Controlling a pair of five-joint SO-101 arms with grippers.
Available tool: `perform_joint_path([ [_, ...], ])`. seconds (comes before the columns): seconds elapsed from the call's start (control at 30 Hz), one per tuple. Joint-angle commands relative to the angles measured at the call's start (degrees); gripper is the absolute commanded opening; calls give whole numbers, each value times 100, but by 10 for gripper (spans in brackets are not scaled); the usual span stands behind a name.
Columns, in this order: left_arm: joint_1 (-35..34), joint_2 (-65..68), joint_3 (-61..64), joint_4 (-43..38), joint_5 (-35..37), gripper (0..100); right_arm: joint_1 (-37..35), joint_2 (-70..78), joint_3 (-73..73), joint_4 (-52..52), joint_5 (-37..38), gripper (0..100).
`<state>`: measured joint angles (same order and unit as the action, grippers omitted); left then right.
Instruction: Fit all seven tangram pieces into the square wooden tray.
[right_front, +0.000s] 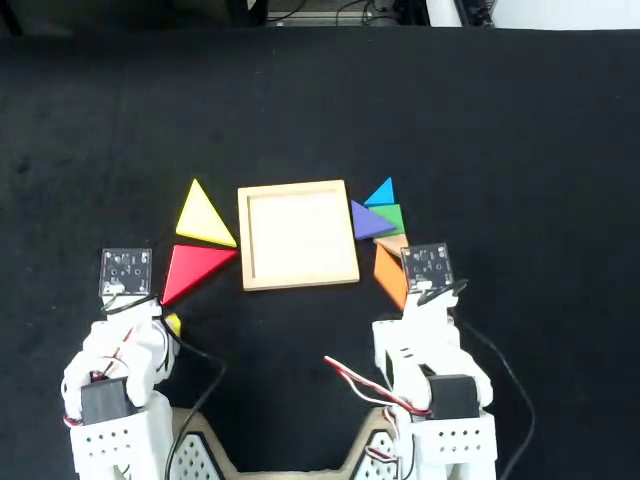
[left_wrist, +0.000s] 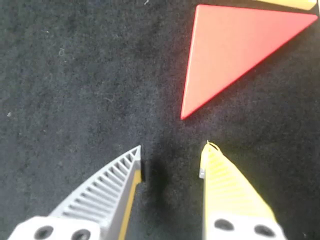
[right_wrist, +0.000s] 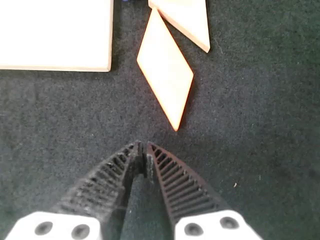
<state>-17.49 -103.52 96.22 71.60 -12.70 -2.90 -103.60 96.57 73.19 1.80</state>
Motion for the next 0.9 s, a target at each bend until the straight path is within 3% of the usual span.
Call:
perform_joint_path([
  [0.0, -57, -62, -365, -1064, -18, 195, 53, -242, 13, 44, 44, 11],
  [0.17, 479, -62, -1332, -1319, -53, 195, 53, -242, 13, 44, 9, 11],
  [0.37, 971, -62, -1244, -1275, -62, 195, 44, -251, 13, -105, 44, 11],
  [0.77, 1033, 0, -2615, -1266, -9, 195, 62, -251, 13, -2514, 53, 11],
  [0.87, 1007, 246, -3081, -1231, 299, 198, 18, -251, 4, -2971, 62, 11],
])
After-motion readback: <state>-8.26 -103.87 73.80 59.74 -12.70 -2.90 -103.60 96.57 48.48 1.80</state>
